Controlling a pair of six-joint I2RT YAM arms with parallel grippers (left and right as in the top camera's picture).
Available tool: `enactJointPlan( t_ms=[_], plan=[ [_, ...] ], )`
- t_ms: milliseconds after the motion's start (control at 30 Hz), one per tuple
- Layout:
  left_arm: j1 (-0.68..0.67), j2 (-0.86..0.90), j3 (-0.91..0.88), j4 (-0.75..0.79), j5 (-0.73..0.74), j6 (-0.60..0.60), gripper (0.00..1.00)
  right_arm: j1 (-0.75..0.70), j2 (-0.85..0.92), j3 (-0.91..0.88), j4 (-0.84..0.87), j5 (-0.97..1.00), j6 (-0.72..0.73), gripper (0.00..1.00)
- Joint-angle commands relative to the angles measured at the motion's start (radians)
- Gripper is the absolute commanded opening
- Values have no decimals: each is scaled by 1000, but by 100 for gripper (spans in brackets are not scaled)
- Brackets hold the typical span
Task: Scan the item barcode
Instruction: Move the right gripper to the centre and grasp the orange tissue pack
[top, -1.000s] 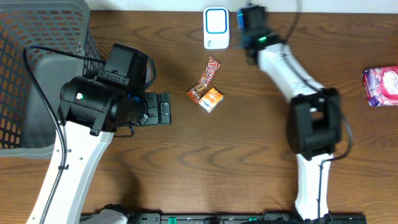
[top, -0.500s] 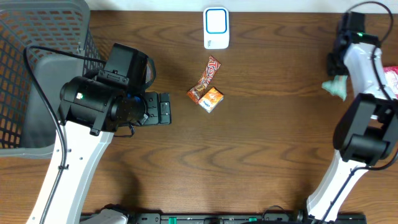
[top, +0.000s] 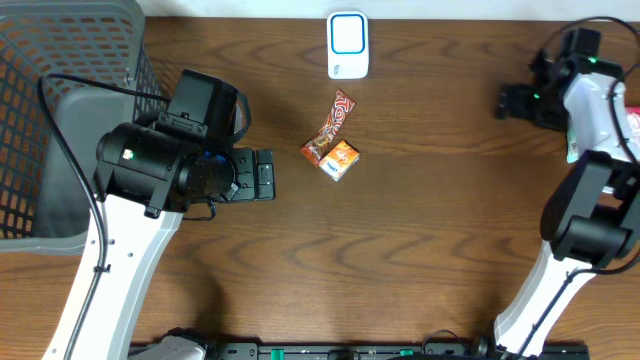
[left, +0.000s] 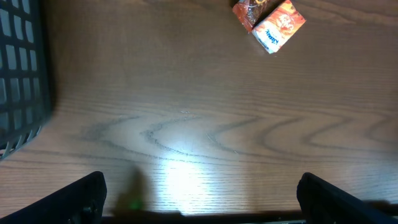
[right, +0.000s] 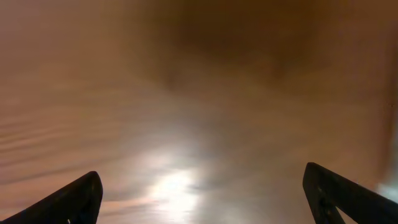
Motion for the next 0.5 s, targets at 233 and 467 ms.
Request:
enactJointPlan(
  t_ms=[233, 467],
  plan=[
    [3, 0, 16, -5, -16, 2, 98, 217, -11, -3, 46, -414, 168, 91],
    [3, 0, 16, -5, -16, 2, 98, 429, -10, -25, 33, -322, 224, 77]
  ],
)
